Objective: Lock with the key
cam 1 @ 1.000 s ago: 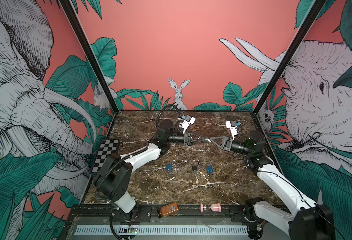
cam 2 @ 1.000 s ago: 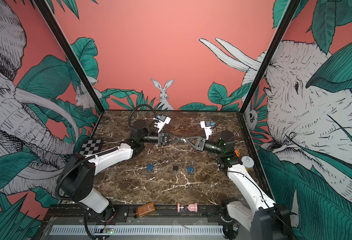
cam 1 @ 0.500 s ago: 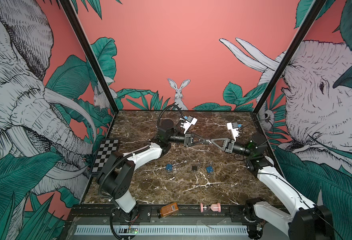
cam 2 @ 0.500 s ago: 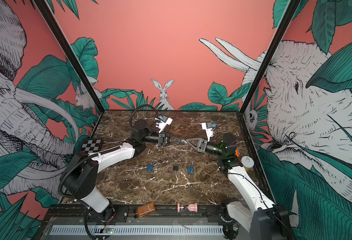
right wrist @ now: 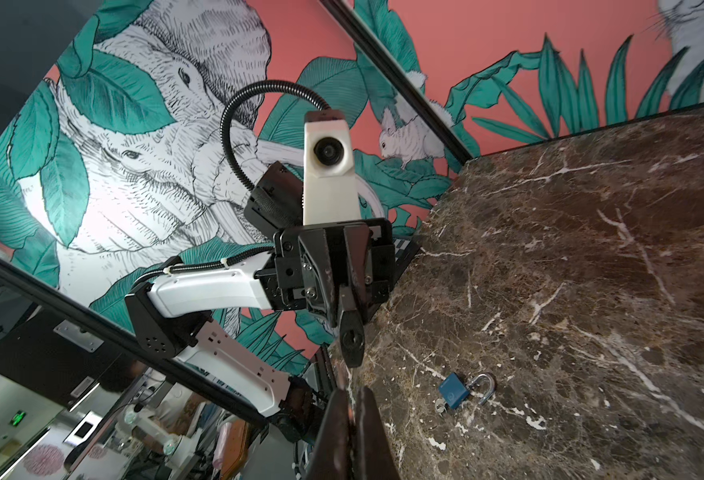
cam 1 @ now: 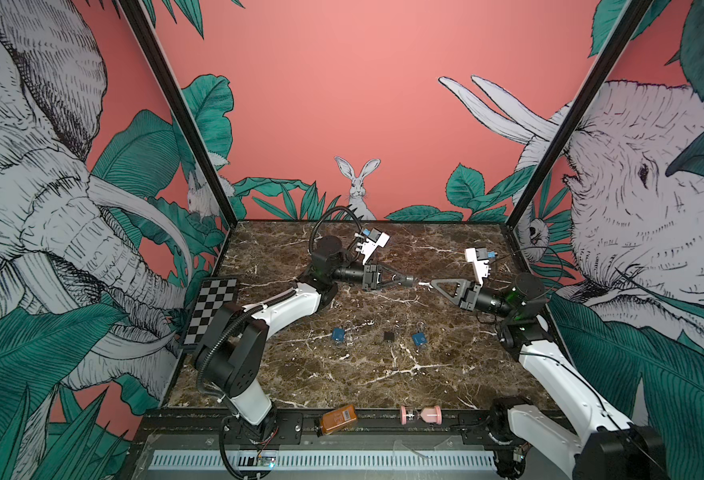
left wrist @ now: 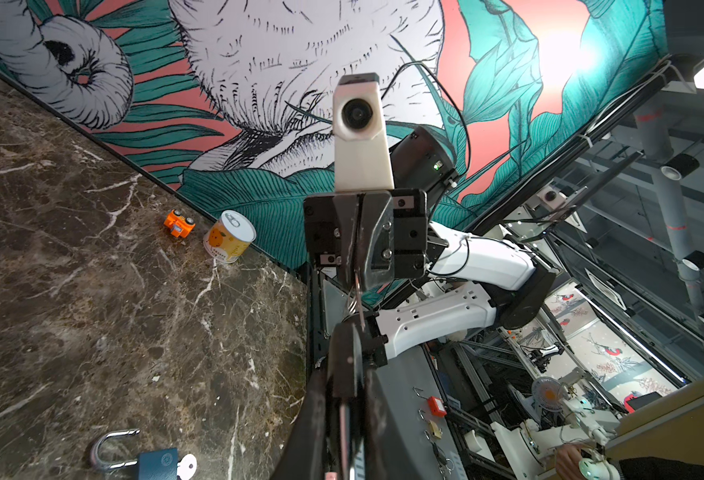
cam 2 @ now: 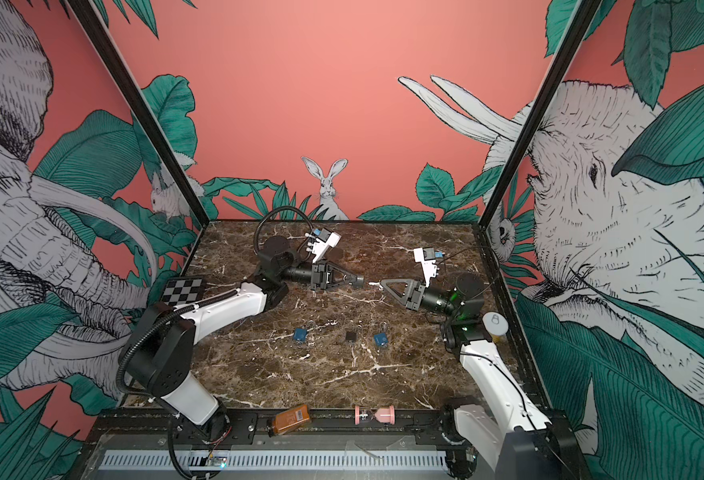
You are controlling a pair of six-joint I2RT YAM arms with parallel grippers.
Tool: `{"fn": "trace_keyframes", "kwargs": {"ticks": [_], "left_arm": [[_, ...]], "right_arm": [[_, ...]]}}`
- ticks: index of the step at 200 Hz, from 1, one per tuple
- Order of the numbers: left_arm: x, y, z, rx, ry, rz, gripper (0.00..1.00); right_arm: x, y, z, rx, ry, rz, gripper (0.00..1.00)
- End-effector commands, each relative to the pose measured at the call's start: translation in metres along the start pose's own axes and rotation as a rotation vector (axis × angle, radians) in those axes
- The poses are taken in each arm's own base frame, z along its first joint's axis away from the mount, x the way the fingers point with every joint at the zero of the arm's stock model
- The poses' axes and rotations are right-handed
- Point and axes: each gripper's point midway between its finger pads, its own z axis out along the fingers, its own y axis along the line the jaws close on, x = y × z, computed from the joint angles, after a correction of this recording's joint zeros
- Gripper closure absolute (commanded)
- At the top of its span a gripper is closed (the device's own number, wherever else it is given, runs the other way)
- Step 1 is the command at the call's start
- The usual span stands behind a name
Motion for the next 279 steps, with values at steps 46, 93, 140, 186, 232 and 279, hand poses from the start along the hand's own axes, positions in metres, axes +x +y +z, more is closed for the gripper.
{"fn": "trace_keyframes", "kwargs": {"ticks": [46,93,140,186,232,279], "left_arm": [[0.040,0.080,0.050,-0.158,0.312,-0.079,1.00],[0.093,0.116,0.101,-0.113,0.613,-0.044,1.00],[0.122,0.144,0.112,-0.112,0.749,-0.036,1.00],[0.151,0.163,0.127,-0.076,0.771,-0.068,1.00],[0.147,0.173,0.154,-0.039,0.688,-0.071,1.00],[0.156,0.191,0.165,-0.047,0.661,-0.111,1.00]], "right_arm": [[0.031,-0.109,-0.061,0.578,-0.162,0.193,1.00],[0.072,-0.163,-0.098,0.813,-0.245,0.255,1.00],[0.092,-0.194,-0.107,0.844,-0.324,0.297,1.00],[0.095,-0.207,-0.111,0.874,-0.330,0.250,1.00],[0.102,-0.221,-0.109,0.886,-0.315,0.268,1.00],[0.108,-0.234,-0.106,0.897,-0.291,0.295,1.00]]}}
